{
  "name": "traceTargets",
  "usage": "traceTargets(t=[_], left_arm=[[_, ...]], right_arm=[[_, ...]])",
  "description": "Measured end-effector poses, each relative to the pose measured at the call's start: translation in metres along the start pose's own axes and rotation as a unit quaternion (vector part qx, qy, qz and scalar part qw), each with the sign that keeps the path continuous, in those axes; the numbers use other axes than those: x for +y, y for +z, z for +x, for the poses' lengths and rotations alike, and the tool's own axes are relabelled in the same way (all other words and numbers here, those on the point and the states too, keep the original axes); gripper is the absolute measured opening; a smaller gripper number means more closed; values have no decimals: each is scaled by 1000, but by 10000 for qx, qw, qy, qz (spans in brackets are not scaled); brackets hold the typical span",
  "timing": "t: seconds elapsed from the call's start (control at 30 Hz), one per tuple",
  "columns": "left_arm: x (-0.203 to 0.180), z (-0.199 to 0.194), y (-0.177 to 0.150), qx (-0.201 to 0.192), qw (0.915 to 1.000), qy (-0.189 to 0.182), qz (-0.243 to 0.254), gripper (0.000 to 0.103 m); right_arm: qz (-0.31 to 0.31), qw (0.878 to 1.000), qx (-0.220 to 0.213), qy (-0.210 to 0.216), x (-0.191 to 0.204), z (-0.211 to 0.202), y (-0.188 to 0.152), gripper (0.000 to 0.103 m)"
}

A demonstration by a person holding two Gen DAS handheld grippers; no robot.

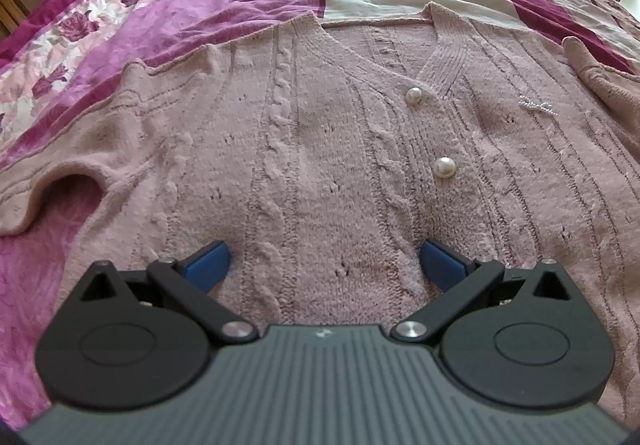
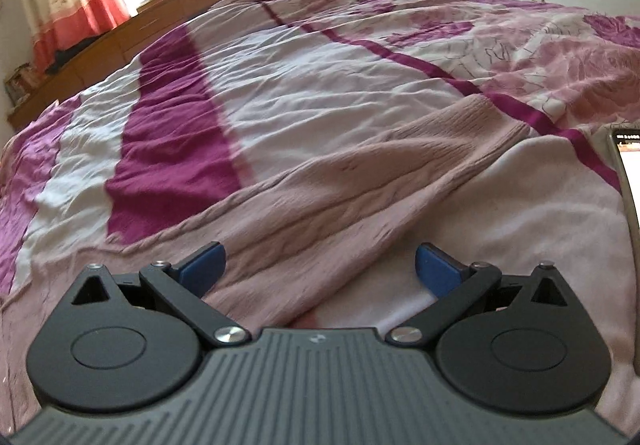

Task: Fold small clothes
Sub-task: 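Reach the right gripper to a cardigan sleeve cuff and close on it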

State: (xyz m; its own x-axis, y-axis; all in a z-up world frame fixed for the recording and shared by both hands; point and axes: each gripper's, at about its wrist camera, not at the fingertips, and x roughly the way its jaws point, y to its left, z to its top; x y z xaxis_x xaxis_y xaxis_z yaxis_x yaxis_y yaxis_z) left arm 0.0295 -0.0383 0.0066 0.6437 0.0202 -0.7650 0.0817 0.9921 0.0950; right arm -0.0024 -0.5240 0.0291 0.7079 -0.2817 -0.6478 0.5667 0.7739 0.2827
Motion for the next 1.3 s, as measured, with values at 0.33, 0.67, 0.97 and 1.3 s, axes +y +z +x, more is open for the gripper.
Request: traceTargets(t=[0.33,0.67,0.97,1.3], left_arm=[[1,4,0,12,10000,-46,-35,103],[3,6,1,69,9999,-90,-24,103],[5,-3,1,-18,9999,-137,56,103],[30,-33,13,-172,9998,28,73,103]], right_arm=[[703,9962,-382,357,-24,23,17,61],[642,9911,-924,717,-20,-15,30,12],[366,9847,-1410,959,2,-84,57,11],[-67,9793,-1387,1476,83,-132,45,11]])
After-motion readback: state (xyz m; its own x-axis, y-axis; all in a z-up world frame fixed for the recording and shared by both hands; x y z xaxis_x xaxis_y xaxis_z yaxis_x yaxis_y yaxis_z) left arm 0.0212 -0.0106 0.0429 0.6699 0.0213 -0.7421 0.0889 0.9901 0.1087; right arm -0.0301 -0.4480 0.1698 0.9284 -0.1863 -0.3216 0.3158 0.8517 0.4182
